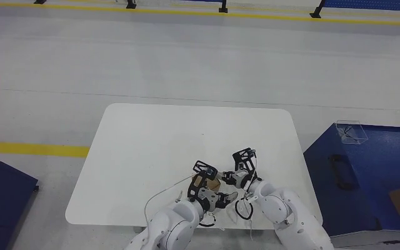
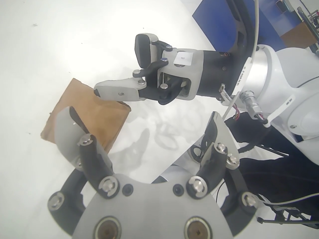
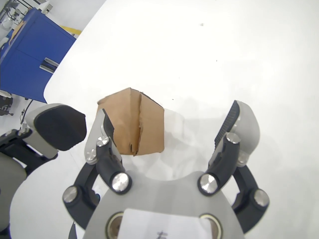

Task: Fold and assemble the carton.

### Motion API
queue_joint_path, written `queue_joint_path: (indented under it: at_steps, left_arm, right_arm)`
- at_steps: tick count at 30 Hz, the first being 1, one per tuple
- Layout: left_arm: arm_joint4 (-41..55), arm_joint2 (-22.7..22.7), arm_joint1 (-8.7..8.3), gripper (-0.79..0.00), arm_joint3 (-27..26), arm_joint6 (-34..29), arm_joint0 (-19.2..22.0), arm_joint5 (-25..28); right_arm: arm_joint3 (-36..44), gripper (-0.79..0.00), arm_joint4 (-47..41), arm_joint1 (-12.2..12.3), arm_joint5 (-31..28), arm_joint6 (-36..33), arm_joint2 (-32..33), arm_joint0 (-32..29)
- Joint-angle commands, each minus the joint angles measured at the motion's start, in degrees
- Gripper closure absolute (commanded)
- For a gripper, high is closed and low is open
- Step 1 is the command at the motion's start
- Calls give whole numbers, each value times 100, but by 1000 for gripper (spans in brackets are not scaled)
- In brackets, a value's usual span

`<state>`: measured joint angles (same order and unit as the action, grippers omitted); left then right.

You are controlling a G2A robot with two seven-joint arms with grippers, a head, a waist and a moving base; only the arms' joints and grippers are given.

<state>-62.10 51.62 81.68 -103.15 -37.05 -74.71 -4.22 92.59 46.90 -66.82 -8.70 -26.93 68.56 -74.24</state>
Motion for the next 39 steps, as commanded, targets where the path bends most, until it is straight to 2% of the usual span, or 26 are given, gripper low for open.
queue_joint_path:
  at_steps: [1,9,13,19,23,28,30,32,34,39]
  left_arm:
    - [-37,1,-8,-785,-13,14,-44,18]
    - [-43,57,-38,-785,-77,20,-166,93]
    - [-14,101,-50,-785,-74,7,-184,123]
    - [38,94,-46,-785,-50,2,-139,121]
    - [305,94,-20,-785,-112,-246,-89,-94]
    - [321,95,-24,-785,-113,-248,-108,-64]
    - [166,126,-58,-785,-211,-191,-131,216]
    - [-575,239,-131,-785,-356,85,-236,350]
    - [-845,363,-204,-785,-443,162,-372,777]
    - [-1360,819,-381,-785,-283,298,-520,1843]
  right_arm:
    - [-57,-785,43,-27,117,16,-89,118]
    - [-625,-785,422,-164,585,197,-565,603]
    - [-862,-785,546,-204,590,144,-710,721]
    - [-785,-785,512,-202,542,216,-616,630]
    - [-561,-785,195,-182,392,345,-405,455]
    - [-456,-785,-54,-173,342,257,-302,380]
    - [-446,-785,-122,-171,383,388,-210,355]
    - [-474,-785,-71,-152,381,434,-97,325]
    - [-527,-785,21,-135,379,403,-19,316]
    - [-766,-785,248,-135,367,382,-46,354]
